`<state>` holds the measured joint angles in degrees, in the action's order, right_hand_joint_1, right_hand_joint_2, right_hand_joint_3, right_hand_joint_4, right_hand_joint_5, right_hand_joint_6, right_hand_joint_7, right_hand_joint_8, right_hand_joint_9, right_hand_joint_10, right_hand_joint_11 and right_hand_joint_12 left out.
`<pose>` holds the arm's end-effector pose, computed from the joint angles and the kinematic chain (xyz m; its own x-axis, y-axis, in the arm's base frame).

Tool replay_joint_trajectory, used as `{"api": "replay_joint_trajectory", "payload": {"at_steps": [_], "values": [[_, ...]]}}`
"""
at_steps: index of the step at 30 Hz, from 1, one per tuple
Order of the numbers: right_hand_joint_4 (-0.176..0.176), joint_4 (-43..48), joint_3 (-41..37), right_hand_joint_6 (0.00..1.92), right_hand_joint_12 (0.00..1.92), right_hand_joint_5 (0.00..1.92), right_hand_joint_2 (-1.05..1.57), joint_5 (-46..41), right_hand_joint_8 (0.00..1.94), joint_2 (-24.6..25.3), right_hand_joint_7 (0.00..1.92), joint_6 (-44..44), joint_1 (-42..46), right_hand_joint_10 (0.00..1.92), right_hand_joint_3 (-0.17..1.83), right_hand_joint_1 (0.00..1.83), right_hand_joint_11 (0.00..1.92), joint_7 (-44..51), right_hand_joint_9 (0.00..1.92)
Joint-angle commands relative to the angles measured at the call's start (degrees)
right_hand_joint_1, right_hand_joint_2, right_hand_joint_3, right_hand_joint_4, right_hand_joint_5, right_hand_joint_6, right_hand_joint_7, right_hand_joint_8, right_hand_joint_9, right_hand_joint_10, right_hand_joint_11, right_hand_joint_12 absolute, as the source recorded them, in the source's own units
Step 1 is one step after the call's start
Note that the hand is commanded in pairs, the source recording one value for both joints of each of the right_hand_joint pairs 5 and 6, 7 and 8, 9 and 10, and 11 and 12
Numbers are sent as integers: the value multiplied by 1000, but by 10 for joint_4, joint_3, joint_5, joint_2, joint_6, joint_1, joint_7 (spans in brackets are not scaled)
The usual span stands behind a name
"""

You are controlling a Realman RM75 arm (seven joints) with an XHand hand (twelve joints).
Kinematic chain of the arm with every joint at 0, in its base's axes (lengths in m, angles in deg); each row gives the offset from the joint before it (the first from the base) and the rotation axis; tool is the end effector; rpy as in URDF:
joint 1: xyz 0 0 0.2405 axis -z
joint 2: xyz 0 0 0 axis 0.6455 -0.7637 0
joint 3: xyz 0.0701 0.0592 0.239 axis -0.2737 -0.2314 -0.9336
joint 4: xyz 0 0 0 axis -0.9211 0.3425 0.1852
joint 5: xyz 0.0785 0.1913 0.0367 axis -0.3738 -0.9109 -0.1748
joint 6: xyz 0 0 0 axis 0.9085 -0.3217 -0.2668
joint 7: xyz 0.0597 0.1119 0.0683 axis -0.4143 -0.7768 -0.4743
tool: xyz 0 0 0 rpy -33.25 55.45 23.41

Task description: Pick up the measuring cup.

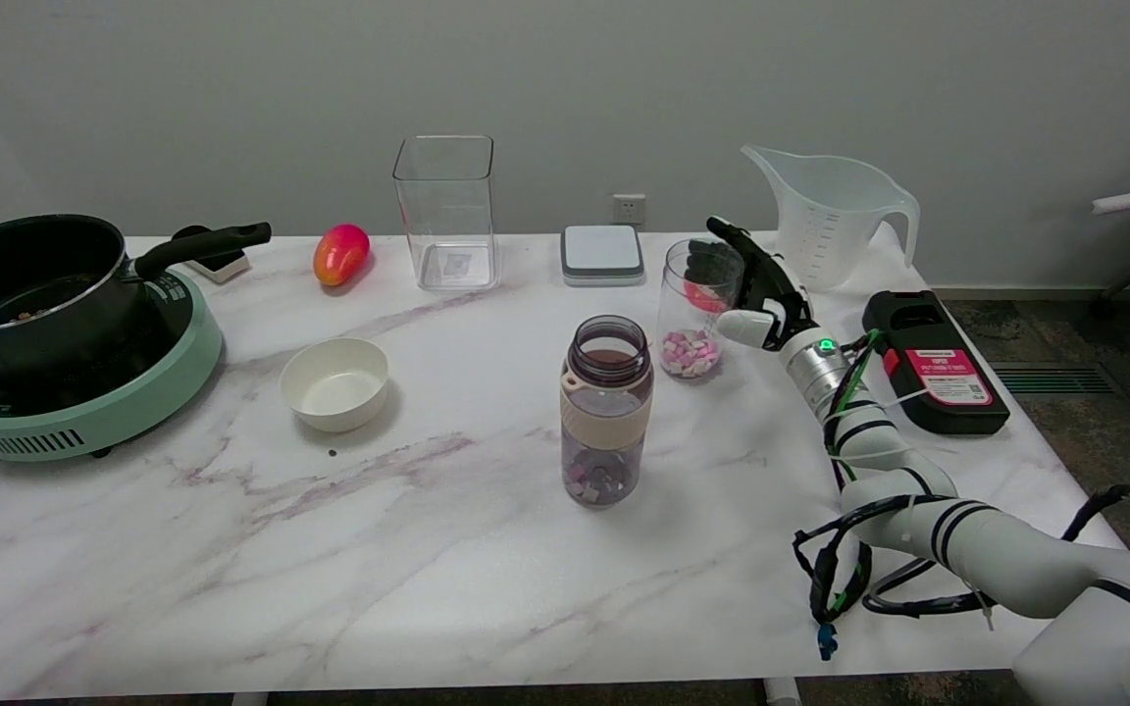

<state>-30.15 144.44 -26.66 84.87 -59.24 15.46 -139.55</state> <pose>-0.3188 -0.4052 0.4121 -0.0639 0.1259 0.9900 -0.9949 -0.0859 -0.0533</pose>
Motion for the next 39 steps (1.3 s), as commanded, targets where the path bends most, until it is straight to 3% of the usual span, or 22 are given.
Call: {"api": "replay_joint_trajectory", "payload": {"at_steps": [1,7,9,12,16,23,26,29,39], "values": [[0,-13,4,239,468,239,-870,14,483,27,483,21,-14,455,1155,1285,468,1,455],[0,-13,4,314,490,314,-584,14,599,29,599,21,-13,446,1058,1349,490,1,446],[0,-13,4,378,600,378,-241,14,712,29,712,21,-13,615,904,1390,600,1,615],[0,-13,3,494,715,494,75,14,835,29,835,21,-14,795,712,1431,715,1,795],[0,-13,2,626,799,626,296,11,976,29,976,22,-14,929,556,1478,799,1,929],[0,-8,-2,735,786,735,302,10,1076,29,1076,26,-11,992,623,1468,786,1,992],[0,-8,-3,930,852,930,327,9,1128,29,1128,21,-12,1044,758,1463,852,1,1044],[0,3,-10,1208,1009,1208,491,9,1304,29,1304,14,-11,1196,736,1434,1009,1,1196],[0,95,-52,1399,1125,1399,785,14,1448,-18,1448,-22,16,1294,651,1415,1125,1,1294]]}}
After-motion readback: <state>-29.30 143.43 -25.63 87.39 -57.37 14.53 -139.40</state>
